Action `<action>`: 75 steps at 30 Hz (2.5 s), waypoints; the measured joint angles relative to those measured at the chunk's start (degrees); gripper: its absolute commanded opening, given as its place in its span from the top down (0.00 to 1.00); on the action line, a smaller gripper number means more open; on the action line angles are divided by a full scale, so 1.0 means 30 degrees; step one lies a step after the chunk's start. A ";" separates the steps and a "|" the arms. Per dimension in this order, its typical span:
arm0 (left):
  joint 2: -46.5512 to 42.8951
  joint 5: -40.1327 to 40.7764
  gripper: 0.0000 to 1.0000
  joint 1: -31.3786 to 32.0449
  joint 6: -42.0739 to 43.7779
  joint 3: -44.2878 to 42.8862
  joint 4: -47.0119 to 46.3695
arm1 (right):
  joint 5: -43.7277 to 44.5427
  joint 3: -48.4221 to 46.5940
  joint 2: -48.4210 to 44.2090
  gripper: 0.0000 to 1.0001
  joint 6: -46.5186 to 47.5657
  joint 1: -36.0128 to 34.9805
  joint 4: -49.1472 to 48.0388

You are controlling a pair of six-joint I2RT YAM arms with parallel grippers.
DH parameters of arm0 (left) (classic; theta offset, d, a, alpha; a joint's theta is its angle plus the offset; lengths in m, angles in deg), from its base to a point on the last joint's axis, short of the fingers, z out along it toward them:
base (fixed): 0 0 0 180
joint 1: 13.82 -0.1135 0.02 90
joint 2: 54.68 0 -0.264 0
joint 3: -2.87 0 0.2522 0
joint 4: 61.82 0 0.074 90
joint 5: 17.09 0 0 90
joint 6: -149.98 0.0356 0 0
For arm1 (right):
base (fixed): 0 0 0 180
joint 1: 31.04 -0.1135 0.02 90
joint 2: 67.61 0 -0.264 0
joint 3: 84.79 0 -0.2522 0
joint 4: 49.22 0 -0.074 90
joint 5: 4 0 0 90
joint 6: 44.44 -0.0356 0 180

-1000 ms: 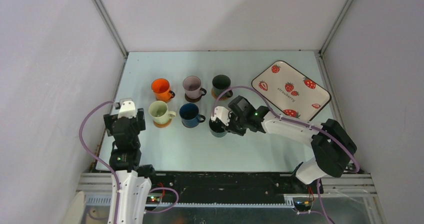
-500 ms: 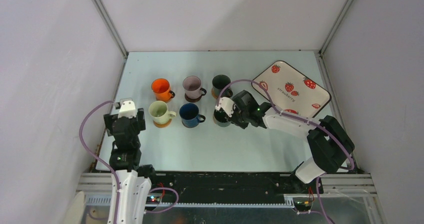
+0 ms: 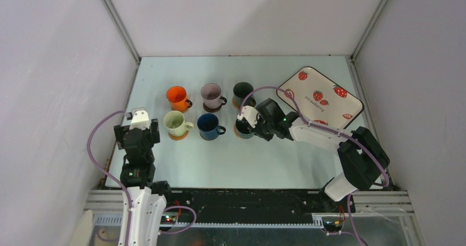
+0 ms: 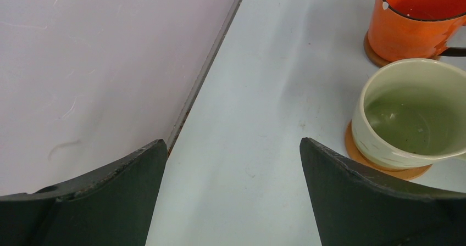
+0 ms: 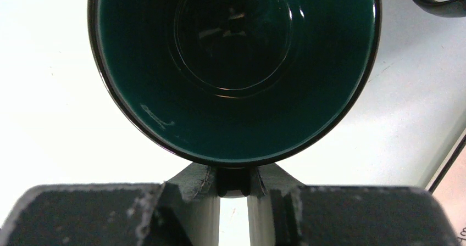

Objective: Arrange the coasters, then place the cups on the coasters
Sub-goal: Place the cup on the coaster.

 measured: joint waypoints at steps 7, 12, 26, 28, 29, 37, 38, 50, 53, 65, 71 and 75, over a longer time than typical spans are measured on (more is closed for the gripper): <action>0.0036 0.0000 0.02 0.0000 0.0000 0.0000 0.0000 | -0.0109 0.0000 0.0000 1.00 0.0000 -0.0022 0.0000; 0.0051 0.0007 0.02 0.0000 0.0000 0.0000 0.0000 | -0.0131 0.0000 0.0000 1.00 0.0007 -0.0036 0.0000; 0.0750 0.0364 0.02 0.0000 0.0146 0.0000 -0.0124 | 0.0262 0.0015 -0.0517 1.00 0.1304 -0.0233 0.0816; 0.0882 0.0452 0.02 0.0000 0.0146 0.0000 -0.0117 | 0.0313 0.0036 -0.1049 1.00 0.1457 -0.0168 0.1027; 0.0918 0.0503 0.02 0.0000 0.0146 0.0000 -0.0124 | 0.0255 0.0036 -0.1392 1.00 0.1479 -0.0051 0.1078; 0.1020 0.0583 0.02 0.0000 0.0138 0.0000 -0.0109 | -0.0838 0.0036 -0.2885 1.00 0.1064 0.1596 0.1078; 0.1020 0.0619 0.02 0.0000 0.0146 0.0000 -0.0109 | -0.0903 0.0036 -0.2885 1.00 0.1013 0.1698 0.1122; 0.1020 0.0663 0.02 0.0000 0.0146 0.0000 -0.0117 | -0.1647 0.0036 -0.2885 1.00 0.0721 0.1785 0.1326; 0.1020 0.0663 0.02 0.0000 0.0138 0.0000 -0.0117 | -0.1661 0.0036 -0.2885 1.00 0.0714 0.1770 0.1326; 0.1020 0.0648 0.02 0.0000 0.0146 0.0000 -0.0117 | -0.1632 0.0036 -0.2696 1.00 0.0729 0.1399 0.1326; 0.1020 0.0641 0.02 0.0000 0.0146 0.0000 -0.0117 | -0.1552 0.0036 -0.2317 1.00 0.0743 0.1180 0.1326; 0.1020 0.0634 0.02 0.0000 0.0146 0.0000 -0.0117 | -0.1479 0.0036 -0.2149 1.00 0.0780 0.1064 0.1326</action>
